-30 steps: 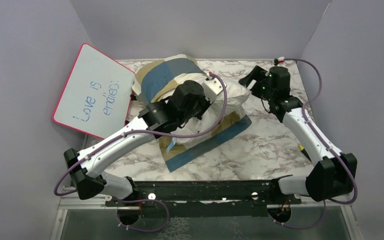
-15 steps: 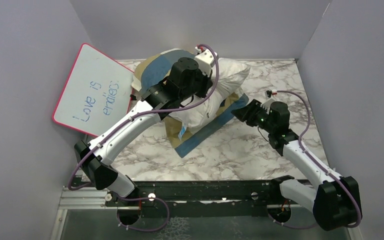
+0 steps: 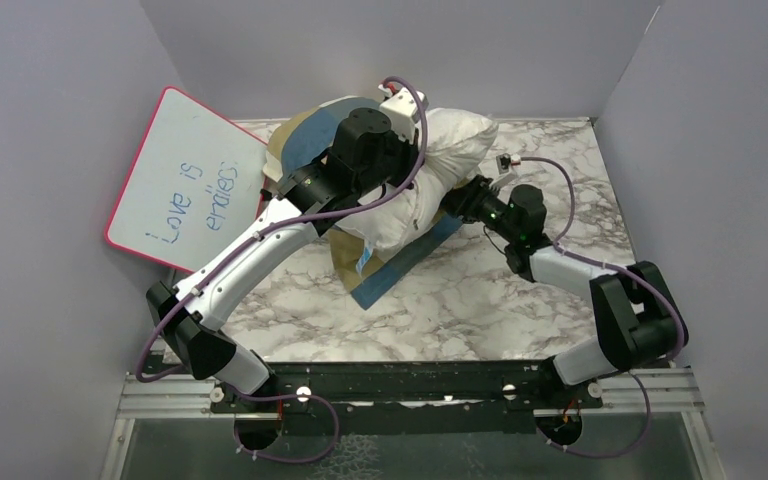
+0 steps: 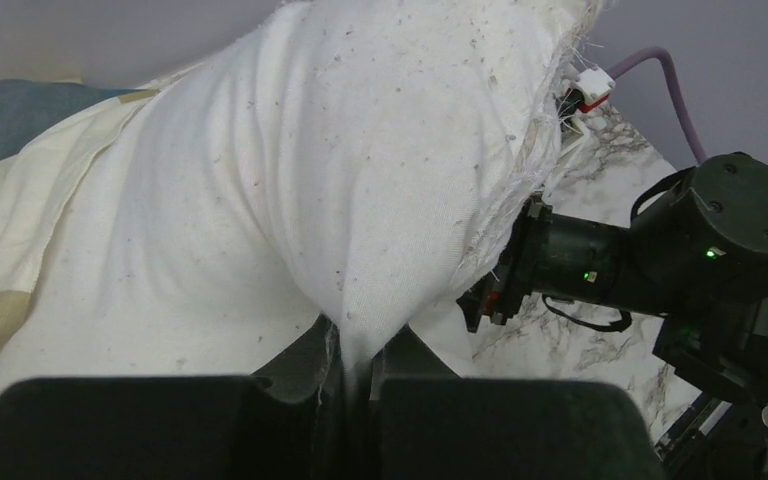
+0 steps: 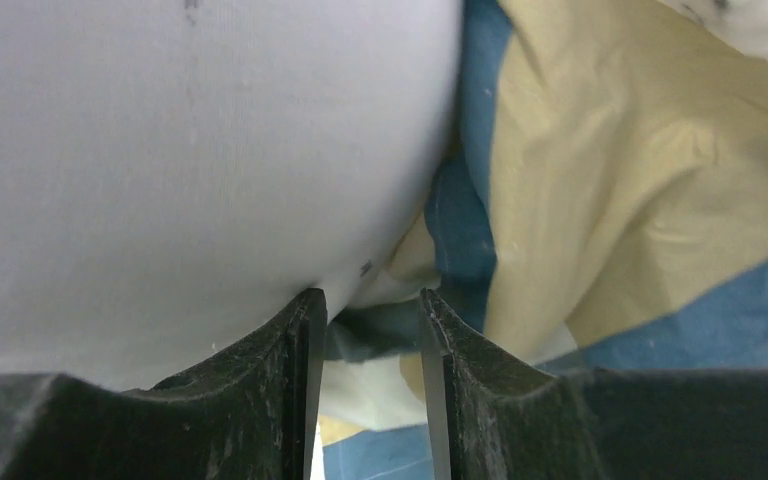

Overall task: Put the pillow into the pillowcase
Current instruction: Stuff the pillow into the pillowcase.

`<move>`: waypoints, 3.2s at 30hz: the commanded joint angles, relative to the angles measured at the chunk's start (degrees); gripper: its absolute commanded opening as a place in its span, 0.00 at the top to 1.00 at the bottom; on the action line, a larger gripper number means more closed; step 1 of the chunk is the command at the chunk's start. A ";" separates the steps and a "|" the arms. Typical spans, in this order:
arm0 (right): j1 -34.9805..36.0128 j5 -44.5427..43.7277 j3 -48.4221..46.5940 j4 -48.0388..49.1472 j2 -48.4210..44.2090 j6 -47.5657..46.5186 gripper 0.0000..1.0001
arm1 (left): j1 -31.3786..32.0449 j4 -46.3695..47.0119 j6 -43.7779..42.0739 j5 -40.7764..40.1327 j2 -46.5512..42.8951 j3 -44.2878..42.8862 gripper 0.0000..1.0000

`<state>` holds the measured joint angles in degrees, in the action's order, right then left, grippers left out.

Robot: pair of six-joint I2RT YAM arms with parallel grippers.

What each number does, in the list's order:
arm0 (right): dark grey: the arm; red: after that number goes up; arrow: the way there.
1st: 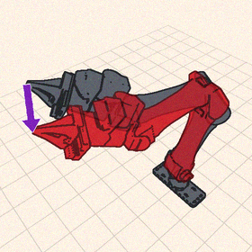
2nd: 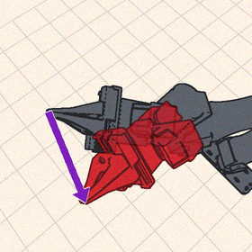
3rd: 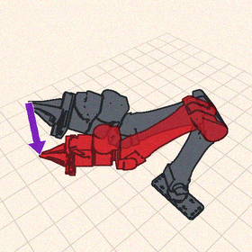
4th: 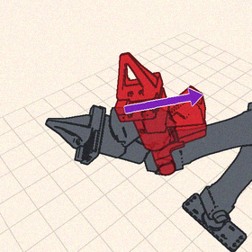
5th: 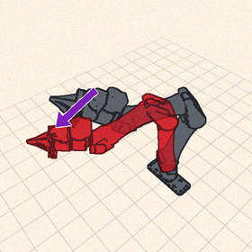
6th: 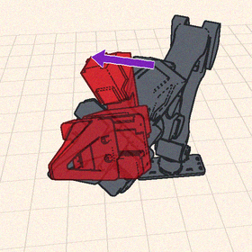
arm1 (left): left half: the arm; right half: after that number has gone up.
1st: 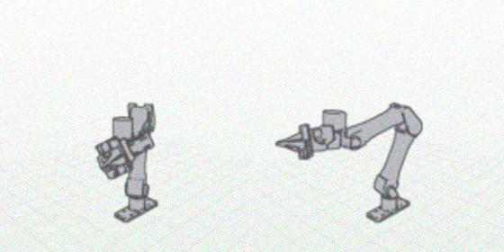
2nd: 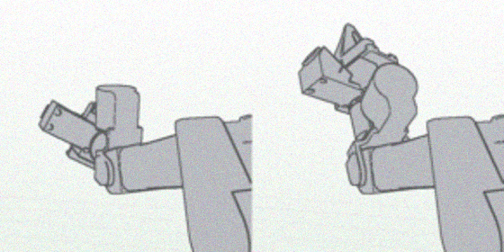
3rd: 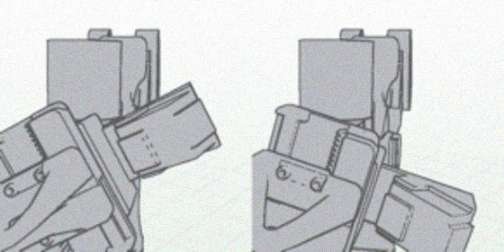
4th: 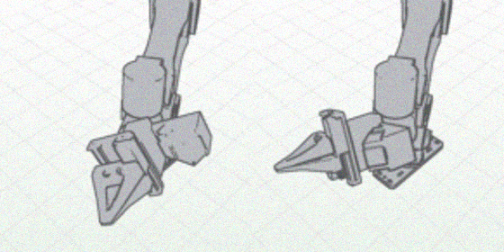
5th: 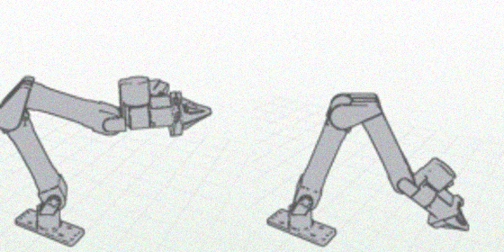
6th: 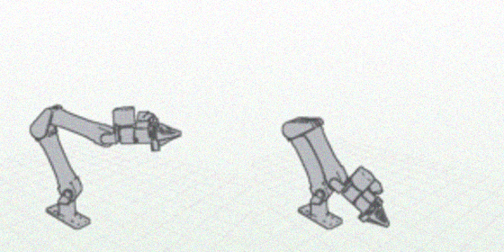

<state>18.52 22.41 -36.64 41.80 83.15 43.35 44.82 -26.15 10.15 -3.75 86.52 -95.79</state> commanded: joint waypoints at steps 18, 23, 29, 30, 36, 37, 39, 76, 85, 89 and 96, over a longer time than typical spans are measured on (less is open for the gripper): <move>4.41 -16.41 -7.83 11.43 14.79 -8.59 0.40 | -0.17 11.31 6.93 3.67 -4.10 0.04 1.00; 5.79 -20.73 -8.69 14.92 17.14 -7.17 0.40 | -0.12 11.56 7.37 3.73 -5.04 0.70 1.00; 7.03 -26.69 -11.25 16.42 20.76 -6.20 0.53 | -0.15 12.79 7.87 3.36 -6.56 2.62 1.00; 7.13 -27.44 -11.76 16.40 21.25 -5.99 0.58 | -0.17 12.71 7.95 3.13 -6.66 2.70 1.00; 7.09 -29.81 -10.15 18.64 20.21 -7.05 1.00 | -0.15 12.61 5.59 -0.66 -7.59 3.77 1.00; 6.93 -28.22 -9.28 18.76 18.69 -7.77 1.00 | -0.17 12.22 4.58 -2.31 -7.55 4.15 1.00; 6.18 -20.82 -8.87 15.49 15.15 -9.47 1.00 | -0.17 11.41 2.28 -5.90 -7.41 4.65 1.00; 2.53 -15.04 -7.82 4.41 9.28 -14.41 0.89 | -0.52 10.86 1.44 -8.56 -9.27 6.32 1.00; 4.09 -22.14 -8.82 -3.89 6.93 -16.42 0.83 | -0.52 11.20 1.16 -9.00 -9.09 5.92 1.00; 4.95 -25.28 -10.17 -5.44 7.69 -16.67 0.81 | -0.52 11.30 1.43 -8.82 -9.12 5.89 1.00; 7.76 -35.86 -10.18 -8.47 5.60 -17.60 0.76 | -0.52 11.47 1.69 -8.47 -9.08 5.92 1.00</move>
<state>25.02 -3.81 -46.02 36.64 91.37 27.14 44.73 -20.64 11.31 -10.74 79.75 -89.19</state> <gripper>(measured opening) 0.242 0.056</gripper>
